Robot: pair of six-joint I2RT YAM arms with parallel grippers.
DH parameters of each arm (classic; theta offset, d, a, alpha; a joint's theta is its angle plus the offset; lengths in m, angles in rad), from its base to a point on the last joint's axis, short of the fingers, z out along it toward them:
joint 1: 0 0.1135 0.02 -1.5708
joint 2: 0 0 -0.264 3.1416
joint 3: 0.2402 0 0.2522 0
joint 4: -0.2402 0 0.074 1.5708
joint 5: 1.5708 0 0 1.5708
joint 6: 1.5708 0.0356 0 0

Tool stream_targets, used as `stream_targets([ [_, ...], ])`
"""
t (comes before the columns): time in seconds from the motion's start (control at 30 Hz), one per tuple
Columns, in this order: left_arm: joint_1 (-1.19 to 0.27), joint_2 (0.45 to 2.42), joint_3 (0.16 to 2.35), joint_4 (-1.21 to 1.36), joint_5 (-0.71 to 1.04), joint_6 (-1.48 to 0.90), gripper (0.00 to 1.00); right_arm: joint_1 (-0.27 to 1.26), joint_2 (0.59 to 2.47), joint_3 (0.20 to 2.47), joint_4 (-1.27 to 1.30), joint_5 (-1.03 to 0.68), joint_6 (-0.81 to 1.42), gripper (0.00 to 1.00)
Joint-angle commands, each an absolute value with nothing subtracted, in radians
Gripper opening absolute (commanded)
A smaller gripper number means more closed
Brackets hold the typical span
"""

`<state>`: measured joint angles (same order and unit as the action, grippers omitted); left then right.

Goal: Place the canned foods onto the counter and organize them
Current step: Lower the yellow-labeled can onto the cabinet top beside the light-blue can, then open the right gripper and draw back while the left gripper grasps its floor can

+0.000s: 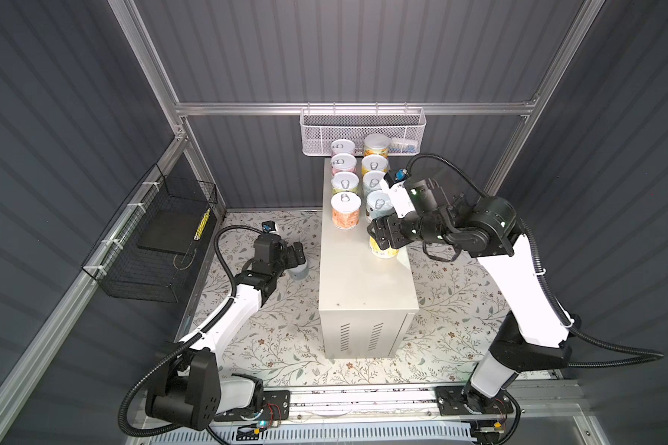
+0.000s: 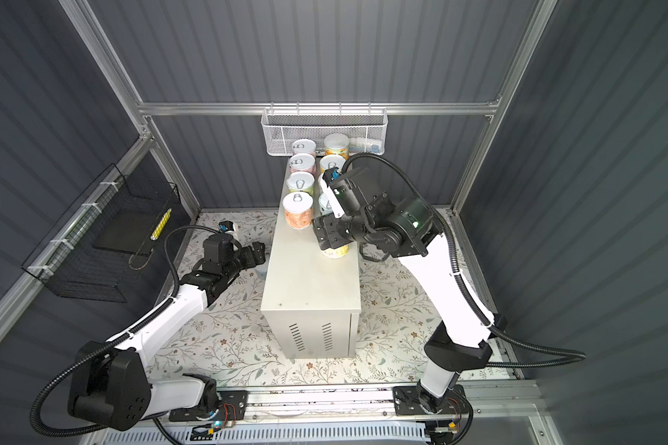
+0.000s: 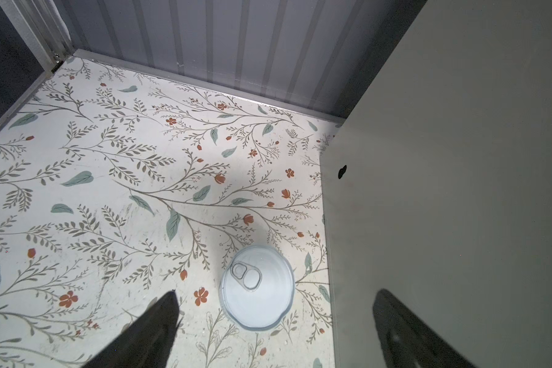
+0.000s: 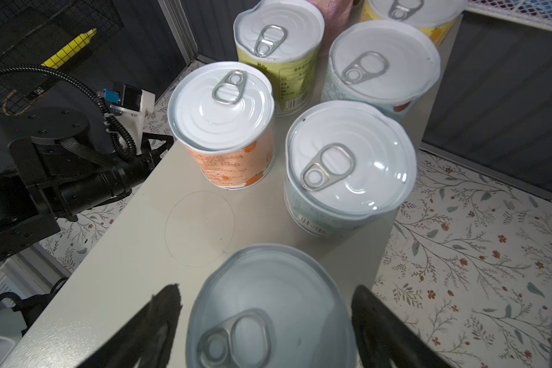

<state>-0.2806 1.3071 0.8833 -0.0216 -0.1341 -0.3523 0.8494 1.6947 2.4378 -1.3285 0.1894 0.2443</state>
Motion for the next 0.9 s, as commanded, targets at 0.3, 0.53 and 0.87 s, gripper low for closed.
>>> stream_targets([
  [0.3, -0.284, 1.328, 0.909, -0.028, -0.138, -0.355, 0.96, 0.9, 1.355, 2.015, -1.047, 0.193, 0.249, 0.74],
  [0.53, -0.284, 1.334, 0.909, -0.031, -0.137, -0.351, 0.95, 0.9, 1.318, 1.885, -1.036, 0.164, 0.282, 0.53],
  [0.87, -0.284, 1.338, 0.908, -0.034, -0.136, -0.351, 0.95, 0.899, 1.345, 1.871, -1.025, 0.212, 0.282, 0.57],
])
